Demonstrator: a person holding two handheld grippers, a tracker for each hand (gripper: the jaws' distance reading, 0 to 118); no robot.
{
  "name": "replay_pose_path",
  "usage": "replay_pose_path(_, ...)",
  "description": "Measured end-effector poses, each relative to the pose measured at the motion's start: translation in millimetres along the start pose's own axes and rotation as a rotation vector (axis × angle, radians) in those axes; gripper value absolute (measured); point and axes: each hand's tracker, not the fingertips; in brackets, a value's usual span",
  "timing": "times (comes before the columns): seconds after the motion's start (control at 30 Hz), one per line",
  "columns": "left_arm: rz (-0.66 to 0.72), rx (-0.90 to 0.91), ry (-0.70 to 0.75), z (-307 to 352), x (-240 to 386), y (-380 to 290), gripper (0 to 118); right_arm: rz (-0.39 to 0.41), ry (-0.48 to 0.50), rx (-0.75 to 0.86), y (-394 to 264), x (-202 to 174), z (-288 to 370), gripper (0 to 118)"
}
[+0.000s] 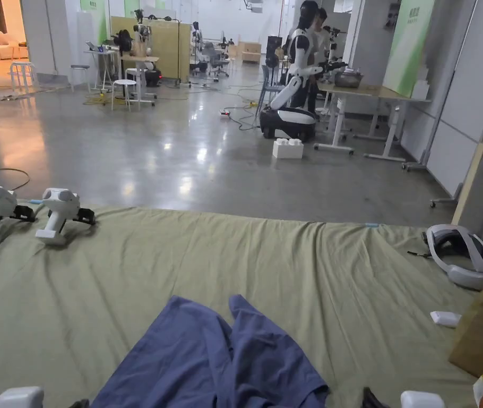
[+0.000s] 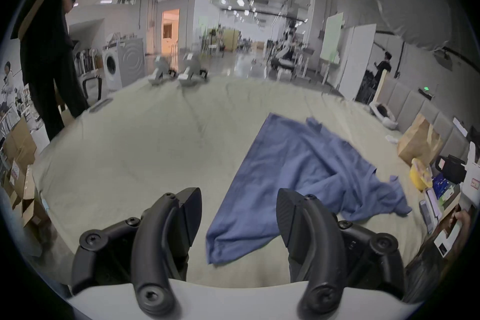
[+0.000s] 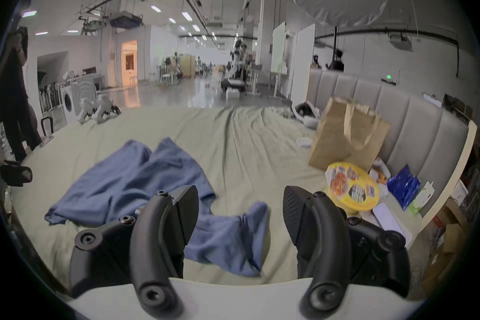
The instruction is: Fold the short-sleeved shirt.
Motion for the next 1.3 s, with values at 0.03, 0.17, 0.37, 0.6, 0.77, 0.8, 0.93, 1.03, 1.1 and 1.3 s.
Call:
replay_pose_path(0.03,-0.008,0.034,-0.006,5,8,5,70,0.004,0.006,0.034,3,-4,3,75)
replay_pose_path(0.17,-0.058,0.160,-0.024,22,39,23,68,0.001,0.045,0.132,21,-29,17,71)
replay_pose_path(0.37,-0.097,0.245,-0.030,35,72,34,14,-0.020,0.047,0.172,26,-56,25,14)
replay_pose_path(0.6,-0.091,0.276,-0.068,40,80,23,2,-0.001,0.047,0.229,18,-60,36,6)
replay_pose_path(0.77,-0.085,0.167,-0.088,16,78,10,2,0.035,0.070,0.181,8,-61,28,6)
replay_pose_path(0.8,-0.073,0.130,-0.095,7,76,8,2,0.034,0.077,0.169,6,-60,25,6)
replay_pose_path(0.93,-0.004,-0.013,-0.149,-49,64,8,2,0.028,0.095,0.115,-1,-59,9,6)
replay_pose_path(1.03,-0.016,-0.104,-0.153,-102,58,23,2,0.033,0.112,0.067,-4,-57,-8,6)
replay_pose_path(1.1,-0.024,-0.149,-0.149,-141,55,41,2,0.042,0.112,0.046,-6,-56,-19,6)
replay_pose_path(1.3,-0.042,-0.260,-0.142,-257,64,108,36,0.030,0.107,-0.027,-14,-48,-52,6)
